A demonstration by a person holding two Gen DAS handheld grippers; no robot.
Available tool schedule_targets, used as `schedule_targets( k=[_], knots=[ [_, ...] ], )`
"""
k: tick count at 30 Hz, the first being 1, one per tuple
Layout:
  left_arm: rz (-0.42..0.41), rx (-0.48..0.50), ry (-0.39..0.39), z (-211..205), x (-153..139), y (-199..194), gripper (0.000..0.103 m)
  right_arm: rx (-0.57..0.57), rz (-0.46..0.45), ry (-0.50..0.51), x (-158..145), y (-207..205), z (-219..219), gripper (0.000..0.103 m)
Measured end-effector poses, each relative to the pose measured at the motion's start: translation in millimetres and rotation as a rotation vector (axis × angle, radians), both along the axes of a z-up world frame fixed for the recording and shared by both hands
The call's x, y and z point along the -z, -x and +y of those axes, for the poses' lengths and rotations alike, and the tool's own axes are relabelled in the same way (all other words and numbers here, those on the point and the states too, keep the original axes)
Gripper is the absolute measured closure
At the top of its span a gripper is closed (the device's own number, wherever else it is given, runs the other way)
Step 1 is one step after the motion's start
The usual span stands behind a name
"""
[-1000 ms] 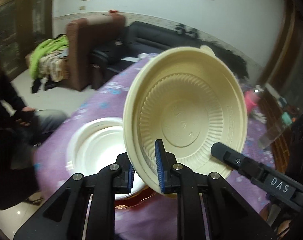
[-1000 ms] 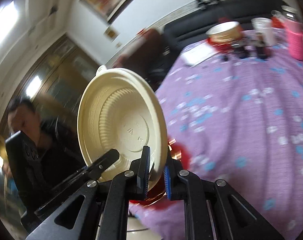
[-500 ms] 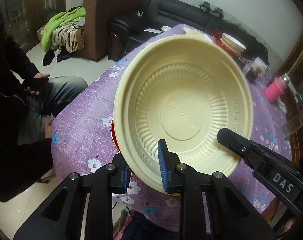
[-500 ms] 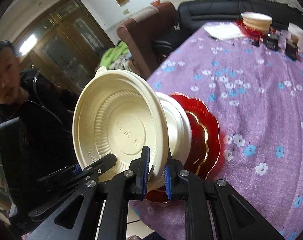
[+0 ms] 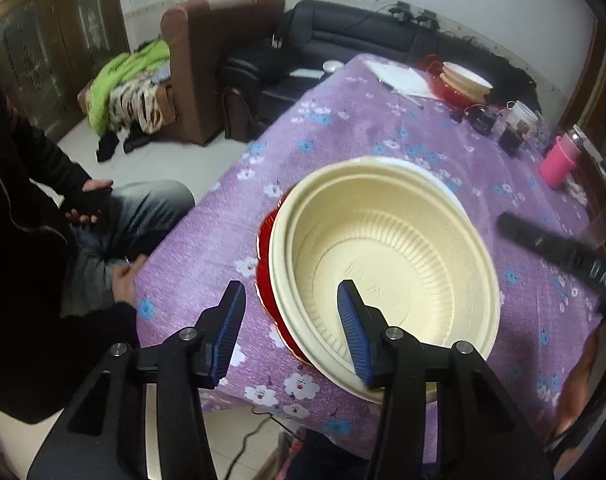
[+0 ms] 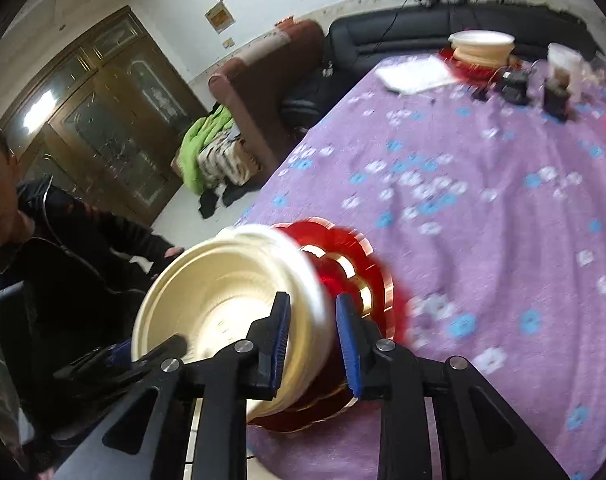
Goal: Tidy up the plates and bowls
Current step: 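Open both grippers and withdraw from the beige bowl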
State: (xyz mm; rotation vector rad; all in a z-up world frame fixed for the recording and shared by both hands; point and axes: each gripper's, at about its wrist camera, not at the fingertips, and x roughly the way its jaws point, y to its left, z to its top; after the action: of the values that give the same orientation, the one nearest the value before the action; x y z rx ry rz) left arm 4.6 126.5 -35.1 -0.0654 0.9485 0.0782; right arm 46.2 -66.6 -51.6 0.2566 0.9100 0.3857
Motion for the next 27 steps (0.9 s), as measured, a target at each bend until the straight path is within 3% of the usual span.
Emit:
schedule_targets(
  k=[3, 4, 6, 7, 8, 10, 11, 13, 14, 16, 20, 21, 24, 27],
  knots=[
    [0.000, 0.009, -0.070, -8, 5, -3, 0.057, 0.007, -0.048, -0.010, -17, 0, -16, 0.076],
    [0.001, 0.015, -0.085, -12, 7, -5, 0.057, 0.018, -0.083, 0.027, -28, 0, -18, 0.075],
    [0.004, 0.029, -0.108, -20, 11, -12, 0.057, 0.042, -0.161, 0.143, -47, 0, -13, 0.074],
    [0.013, 0.029, -0.127, -24, 14, -17, 0.057, 0.042, -0.213, 0.270, -61, -4, 1, 0.061],
    [0.024, 0.023, -0.143, -26, 16, -22, 0.057, 0.034, -0.245, 0.359, -69, -10, 14, 0.058],
    [0.023, 0.016, -0.125, -27, 13, -22, 0.057, 0.021, -0.311, 0.510, -84, -27, 39, 0.061],
    [0.010, 0.020, -0.111, -25, 8, -16, 0.057, 0.008, -0.301, 0.535, -88, -32, 42, 0.062],
    [-0.047, 0.036, -0.116, -24, -10, 2, 0.057, -0.006, -0.277, 0.456, -94, -26, 28, 0.062],
    [-0.074, 0.038, -0.133, -24, -18, 10, 0.057, -0.001, -0.301, 0.381, -95, -15, 12, 0.059],
    [-0.128, 0.029, -0.160, -23, -37, 24, 0.057, 0.038, -0.305, 0.331, -88, 2, -17, 0.051],
    [-0.280, -0.004, -0.163, -28, -77, 53, 0.056, 0.045, -0.217, 0.190, -60, 17, -76, 0.051],
    [-0.327, 0.014, -0.152, -36, -88, 60, 0.049, 0.066, -0.198, 0.177, -52, 21, -93, 0.051],
    [-0.481, 0.122, -0.087, -74, -112, 78, 0.014, 0.160, -0.168, 0.174, -33, 33, -139, 0.047],
    [-0.539, 0.245, -0.054, -119, -113, 78, 0.014, 0.256, -0.141, 0.152, -21, 45, -182, 0.042]
  ],
)
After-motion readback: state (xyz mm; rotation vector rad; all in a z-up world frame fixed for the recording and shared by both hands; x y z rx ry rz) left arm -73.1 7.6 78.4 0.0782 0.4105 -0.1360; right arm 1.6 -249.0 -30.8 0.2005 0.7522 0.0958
